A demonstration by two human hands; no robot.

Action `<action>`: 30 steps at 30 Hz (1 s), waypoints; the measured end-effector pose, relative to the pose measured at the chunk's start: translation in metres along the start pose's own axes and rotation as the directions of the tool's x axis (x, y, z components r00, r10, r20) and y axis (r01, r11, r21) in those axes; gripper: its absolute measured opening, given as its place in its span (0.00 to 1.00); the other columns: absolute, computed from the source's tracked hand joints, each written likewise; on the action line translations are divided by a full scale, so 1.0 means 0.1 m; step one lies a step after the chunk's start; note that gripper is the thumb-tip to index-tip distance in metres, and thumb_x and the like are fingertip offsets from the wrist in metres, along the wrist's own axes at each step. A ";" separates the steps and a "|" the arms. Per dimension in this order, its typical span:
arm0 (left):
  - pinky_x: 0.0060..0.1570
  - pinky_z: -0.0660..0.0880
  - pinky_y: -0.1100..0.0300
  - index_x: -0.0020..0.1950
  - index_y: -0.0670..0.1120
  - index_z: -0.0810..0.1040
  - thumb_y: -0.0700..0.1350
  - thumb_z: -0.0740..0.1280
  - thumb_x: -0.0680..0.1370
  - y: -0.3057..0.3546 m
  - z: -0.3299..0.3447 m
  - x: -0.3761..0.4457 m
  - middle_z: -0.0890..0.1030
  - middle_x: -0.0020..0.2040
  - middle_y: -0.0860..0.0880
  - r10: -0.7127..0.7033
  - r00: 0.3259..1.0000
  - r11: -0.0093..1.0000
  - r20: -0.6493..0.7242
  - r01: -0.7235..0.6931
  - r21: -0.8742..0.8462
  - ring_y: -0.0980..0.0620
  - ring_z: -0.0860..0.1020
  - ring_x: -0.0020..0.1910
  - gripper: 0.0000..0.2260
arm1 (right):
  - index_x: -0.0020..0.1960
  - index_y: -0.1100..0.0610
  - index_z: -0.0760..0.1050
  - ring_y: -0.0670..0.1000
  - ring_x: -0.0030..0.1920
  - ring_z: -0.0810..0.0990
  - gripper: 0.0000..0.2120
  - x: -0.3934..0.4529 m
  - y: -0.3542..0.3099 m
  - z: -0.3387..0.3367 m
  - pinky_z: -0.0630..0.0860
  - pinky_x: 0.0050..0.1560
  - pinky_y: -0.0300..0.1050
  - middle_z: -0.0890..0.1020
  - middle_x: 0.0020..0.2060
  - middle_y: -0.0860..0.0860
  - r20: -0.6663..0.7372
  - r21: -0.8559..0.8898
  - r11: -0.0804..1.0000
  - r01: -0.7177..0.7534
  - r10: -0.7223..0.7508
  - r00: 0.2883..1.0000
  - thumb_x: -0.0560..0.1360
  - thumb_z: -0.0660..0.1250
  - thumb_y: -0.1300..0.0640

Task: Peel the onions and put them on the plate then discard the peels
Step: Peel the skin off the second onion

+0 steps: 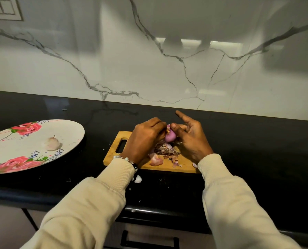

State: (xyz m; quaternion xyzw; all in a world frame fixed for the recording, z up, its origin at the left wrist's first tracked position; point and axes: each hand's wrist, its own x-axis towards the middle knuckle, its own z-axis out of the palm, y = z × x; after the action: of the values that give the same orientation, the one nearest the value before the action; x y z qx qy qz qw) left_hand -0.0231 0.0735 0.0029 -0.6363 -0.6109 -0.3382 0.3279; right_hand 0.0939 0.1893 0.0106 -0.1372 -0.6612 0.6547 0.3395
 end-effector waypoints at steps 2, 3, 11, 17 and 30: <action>0.30 0.78 0.53 0.51 0.37 0.81 0.45 0.61 0.77 -0.01 0.03 0.00 0.81 0.45 0.42 -0.006 1.000 0.999 0.003 0.005 0.049 0.44 0.81 0.36 0.14 | 0.78 0.57 0.60 0.54 0.50 0.85 0.29 0.00 -0.01 0.01 0.81 0.53 0.50 0.87 0.44 0.54 0.004 0.002 1.000 0.006 -0.006 1.000 0.79 0.64 0.65; 0.29 0.77 0.54 0.51 0.38 0.81 0.45 0.61 0.77 -0.02 0.04 0.00 0.80 0.45 0.42 -0.013 1.000 0.997 0.008 0.013 0.071 0.44 0.80 0.35 0.13 | 0.78 0.57 0.59 0.53 0.49 0.85 0.30 0.00 -0.01 0.02 0.81 0.52 0.49 0.87 0.43 0.54 0.007 0.002 1.000 0.012 -0.012 1.000 0.79 0.64 0.65; 0.34 0.66 0.57 0.48 0.41 0.75 0.45 0.65 0.76 0.03 0.09 0.03 0.74 0.44 0.45 -0.307 0.951 0.950 0.045 0.308 -0.043 0.48 0.72 0.36 0.07 | 0.79 0.58 0.56 0.51 0.47 0.85 0.31 0.00 0.00 0.04 0.81 0.56 0.50 0.87 0.41 0.51 -0.001 -0.018 0.999 0.047 -0.047 0.999 0.79 0.64 0.65; 0.41 0.70 0.65 0.48 0.41 0.73 0.43 0.63 0.77 0.07 0.12 0.07 0.73 0.47 0.45 -0.535 0.837 0.745 0.115 0.532 -0.403 0.51 0.72 0.42 0.06 | 0.79 0.56 0.58 0.60 0.53 0.84 0.32 0.03 0.01 0.04 0.76 0.62 0.64 0.86 0.45 0.58 -0.053 0.090 0.995 0.046 -0.041 0.998 0.78 0.65 0.65; 0.44 0.82 0.54 0.59 0.44 0.81 0.44 0.74 0.74 0.15 0.02 0.08 0.84 0.48 0.48 -0.661 0.709 0.394 0.245 0.606 -0.691 0.53 0.84 0.46 0.15 | 0.78 0.56 0.58 0.64 0.56 0.82 0.31 0.06 0.03 -0.01 0.74 0.63 0.67 0.85 0.45 0.62 -0.085 0.145 0.988 0.044 -0.032 0.996 0.79 0.65 0.64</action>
State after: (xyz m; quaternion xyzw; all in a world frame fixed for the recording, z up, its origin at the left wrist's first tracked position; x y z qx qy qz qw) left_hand -0.0079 0.0790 0.0088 -0.4179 -0.6051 -0.6721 -0.0871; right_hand 0.0895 0.1947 0.0097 -0.1260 -0.5991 0.6889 0.3882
